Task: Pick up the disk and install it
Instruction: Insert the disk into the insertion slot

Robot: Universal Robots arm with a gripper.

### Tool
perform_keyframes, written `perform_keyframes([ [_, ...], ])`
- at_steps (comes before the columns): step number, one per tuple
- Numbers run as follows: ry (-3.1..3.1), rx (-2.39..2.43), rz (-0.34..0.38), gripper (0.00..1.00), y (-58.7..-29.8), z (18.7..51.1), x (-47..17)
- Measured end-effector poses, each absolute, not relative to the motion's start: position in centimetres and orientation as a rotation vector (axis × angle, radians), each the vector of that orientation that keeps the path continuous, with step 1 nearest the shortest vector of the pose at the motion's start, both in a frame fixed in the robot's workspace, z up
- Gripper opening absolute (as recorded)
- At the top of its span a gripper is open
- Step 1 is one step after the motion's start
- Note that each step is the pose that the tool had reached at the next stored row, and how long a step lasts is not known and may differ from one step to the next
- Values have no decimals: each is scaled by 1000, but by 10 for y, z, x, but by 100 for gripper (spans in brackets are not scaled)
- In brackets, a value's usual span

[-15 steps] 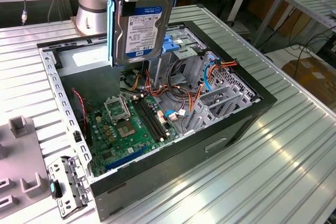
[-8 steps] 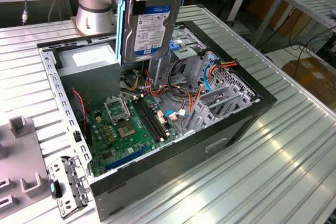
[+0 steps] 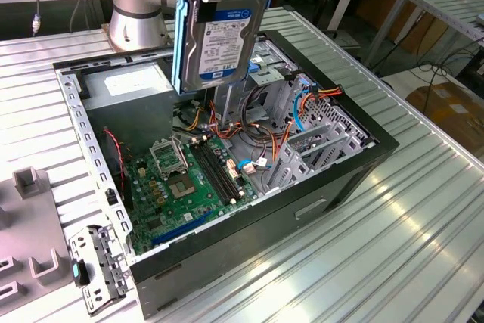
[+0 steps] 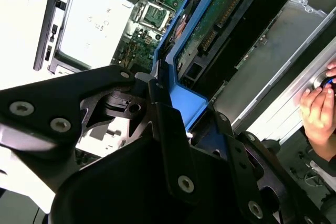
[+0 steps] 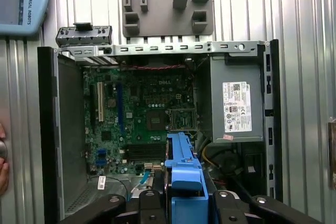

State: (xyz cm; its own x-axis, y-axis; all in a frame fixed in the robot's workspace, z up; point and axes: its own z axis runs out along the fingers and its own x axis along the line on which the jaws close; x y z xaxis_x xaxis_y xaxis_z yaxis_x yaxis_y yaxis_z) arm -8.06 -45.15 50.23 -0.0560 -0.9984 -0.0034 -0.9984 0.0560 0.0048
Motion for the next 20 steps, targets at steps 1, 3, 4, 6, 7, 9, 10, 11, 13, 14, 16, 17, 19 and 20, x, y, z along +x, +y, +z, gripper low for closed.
perform_keyframes([
  [1, -2282, 2157, -8, 37, -453, 502, -81],
  [3, -2281, 2157, -7, 37, -455, 502, -81],
  [4, -2281, 2156, -6, 37, -456, 502, -81],
  [6, -2280, 2156, -4, 37, -459, 502, -81],
  [7, -2279, 2155, -3, 37, -462, 501, -81],
  [9, -2278, 2153, 1, 37, -468, 501, -81],
  [10, -2277, 2153, 3, 37, -471, 501, -81],
  [11, -2276, 2152, 4, 37, -473, 500, -81],
  [13, -2275, 2151, 8, 37, -476, 500, -81],
  [14, -2267, 2143, 25, 37, -485, 499, -80],
  [16, -2260, 2136, 42, 37, -488, 498, -53],
  [17, -2259, 2136, 43, 37, -497, 497, -51],
  [19, -2259, 2135, 44, 37, -501, 497, -51],
  [20, -2259, 2135, 44, 37, -504, 497, -51],
])
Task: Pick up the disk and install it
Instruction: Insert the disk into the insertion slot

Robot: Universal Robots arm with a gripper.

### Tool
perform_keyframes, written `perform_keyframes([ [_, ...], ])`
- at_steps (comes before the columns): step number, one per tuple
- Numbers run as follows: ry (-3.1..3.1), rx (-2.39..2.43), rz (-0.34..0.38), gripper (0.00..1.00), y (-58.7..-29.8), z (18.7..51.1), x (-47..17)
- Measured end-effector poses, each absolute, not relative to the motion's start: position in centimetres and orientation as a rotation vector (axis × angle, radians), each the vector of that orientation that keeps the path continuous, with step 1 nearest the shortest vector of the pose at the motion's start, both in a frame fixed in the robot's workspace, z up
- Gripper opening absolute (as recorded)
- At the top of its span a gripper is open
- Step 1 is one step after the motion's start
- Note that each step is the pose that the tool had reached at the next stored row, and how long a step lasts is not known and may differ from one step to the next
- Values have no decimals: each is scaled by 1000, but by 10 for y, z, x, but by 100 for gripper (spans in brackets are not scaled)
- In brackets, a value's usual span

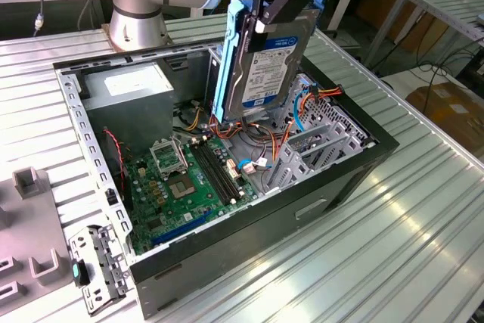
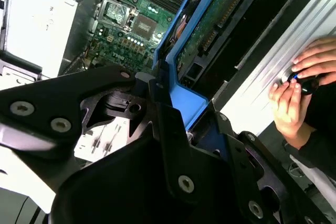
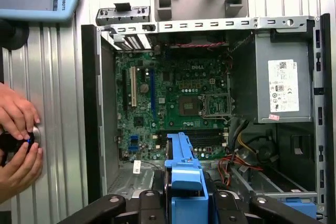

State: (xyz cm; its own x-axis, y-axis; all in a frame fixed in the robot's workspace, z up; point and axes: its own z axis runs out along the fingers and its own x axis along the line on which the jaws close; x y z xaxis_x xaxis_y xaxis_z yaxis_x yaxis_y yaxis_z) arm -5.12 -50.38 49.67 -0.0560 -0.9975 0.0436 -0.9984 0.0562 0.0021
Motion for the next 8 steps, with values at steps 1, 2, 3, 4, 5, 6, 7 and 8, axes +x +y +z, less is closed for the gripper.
perform_keyframes([
  [1, -2258, 2135, 45, 37, -506, 497, -51],
  [2, -2258, 2135, 45, 37, -509, 496, -51],
  [3, -2258, 2135, 45, 37, -511, 496, -51],
  [4, -2258, 2134, 46, 37, -513, 496, -50],
  [5, -2257, 2134, 47, 37, -515, 496, -50],
  [6, -2257, 2134, 47, 37, -516, 496, -49],
  [7, -2257, 2133, 48, 37, -517, 496, -48],
  [8, -2257, 2133, 49, 37, -519, 496, -47],
])
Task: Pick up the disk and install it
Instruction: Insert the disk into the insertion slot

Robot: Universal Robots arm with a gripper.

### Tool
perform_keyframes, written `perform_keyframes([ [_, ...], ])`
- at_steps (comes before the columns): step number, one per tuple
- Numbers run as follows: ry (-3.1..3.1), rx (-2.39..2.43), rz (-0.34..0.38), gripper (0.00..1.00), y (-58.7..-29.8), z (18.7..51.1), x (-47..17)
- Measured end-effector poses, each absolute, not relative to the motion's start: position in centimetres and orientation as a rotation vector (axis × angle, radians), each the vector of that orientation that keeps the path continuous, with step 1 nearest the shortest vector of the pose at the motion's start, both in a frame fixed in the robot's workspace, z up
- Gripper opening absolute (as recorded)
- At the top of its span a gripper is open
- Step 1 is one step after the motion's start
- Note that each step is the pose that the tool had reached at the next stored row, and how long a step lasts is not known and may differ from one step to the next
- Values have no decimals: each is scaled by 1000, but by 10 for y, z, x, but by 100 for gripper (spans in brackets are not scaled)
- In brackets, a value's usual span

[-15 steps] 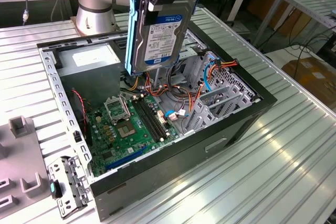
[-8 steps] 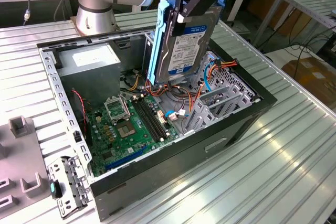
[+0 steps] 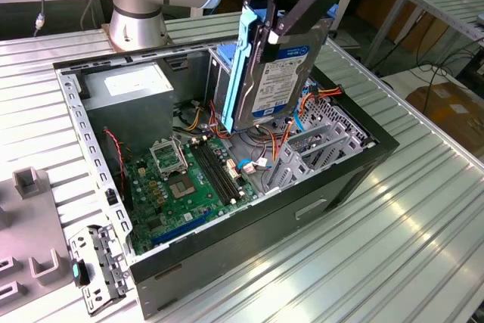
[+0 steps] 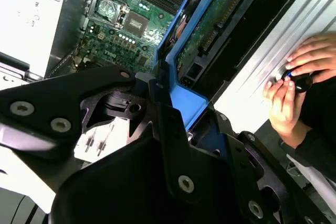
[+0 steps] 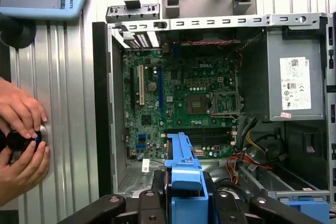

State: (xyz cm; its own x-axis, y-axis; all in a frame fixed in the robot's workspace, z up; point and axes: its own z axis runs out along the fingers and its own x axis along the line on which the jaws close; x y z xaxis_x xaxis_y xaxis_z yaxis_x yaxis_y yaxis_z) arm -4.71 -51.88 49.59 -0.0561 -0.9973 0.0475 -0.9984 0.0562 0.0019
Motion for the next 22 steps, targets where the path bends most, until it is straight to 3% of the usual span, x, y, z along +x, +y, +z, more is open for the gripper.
perform_keyframes([
  [22, -2256, 2132, 51, 37, -523, 495, 7],
])
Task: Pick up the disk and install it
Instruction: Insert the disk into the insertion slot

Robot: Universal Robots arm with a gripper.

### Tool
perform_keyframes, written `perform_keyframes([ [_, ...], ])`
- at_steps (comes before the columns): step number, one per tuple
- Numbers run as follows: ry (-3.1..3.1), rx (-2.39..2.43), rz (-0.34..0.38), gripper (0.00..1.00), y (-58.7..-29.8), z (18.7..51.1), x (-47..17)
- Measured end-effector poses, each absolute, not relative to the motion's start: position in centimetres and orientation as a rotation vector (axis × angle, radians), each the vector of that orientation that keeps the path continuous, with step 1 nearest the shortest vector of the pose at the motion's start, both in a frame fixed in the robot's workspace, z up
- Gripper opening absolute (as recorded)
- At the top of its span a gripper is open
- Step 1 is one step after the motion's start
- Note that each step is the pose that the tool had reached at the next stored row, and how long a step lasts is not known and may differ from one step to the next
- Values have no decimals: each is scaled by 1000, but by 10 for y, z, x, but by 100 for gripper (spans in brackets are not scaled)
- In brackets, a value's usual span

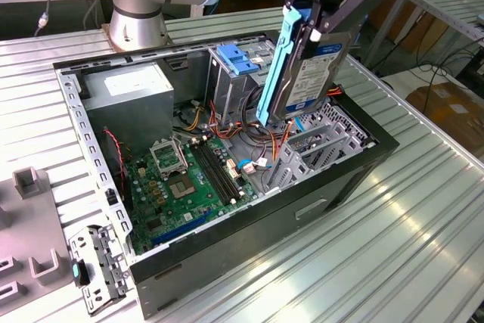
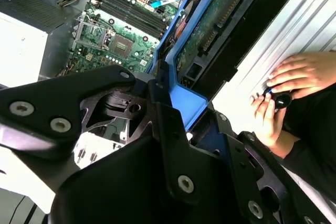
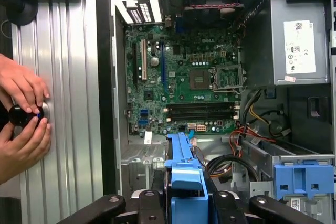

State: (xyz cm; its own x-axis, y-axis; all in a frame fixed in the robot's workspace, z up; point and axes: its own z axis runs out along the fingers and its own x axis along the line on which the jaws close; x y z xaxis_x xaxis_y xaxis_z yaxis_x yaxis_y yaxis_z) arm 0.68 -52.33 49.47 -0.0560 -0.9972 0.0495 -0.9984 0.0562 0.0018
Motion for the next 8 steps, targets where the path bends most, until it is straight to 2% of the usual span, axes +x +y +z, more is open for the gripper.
perform_keyframes([
  [8, -2256, 2132, 51, 37, -523, 495, 9],
])
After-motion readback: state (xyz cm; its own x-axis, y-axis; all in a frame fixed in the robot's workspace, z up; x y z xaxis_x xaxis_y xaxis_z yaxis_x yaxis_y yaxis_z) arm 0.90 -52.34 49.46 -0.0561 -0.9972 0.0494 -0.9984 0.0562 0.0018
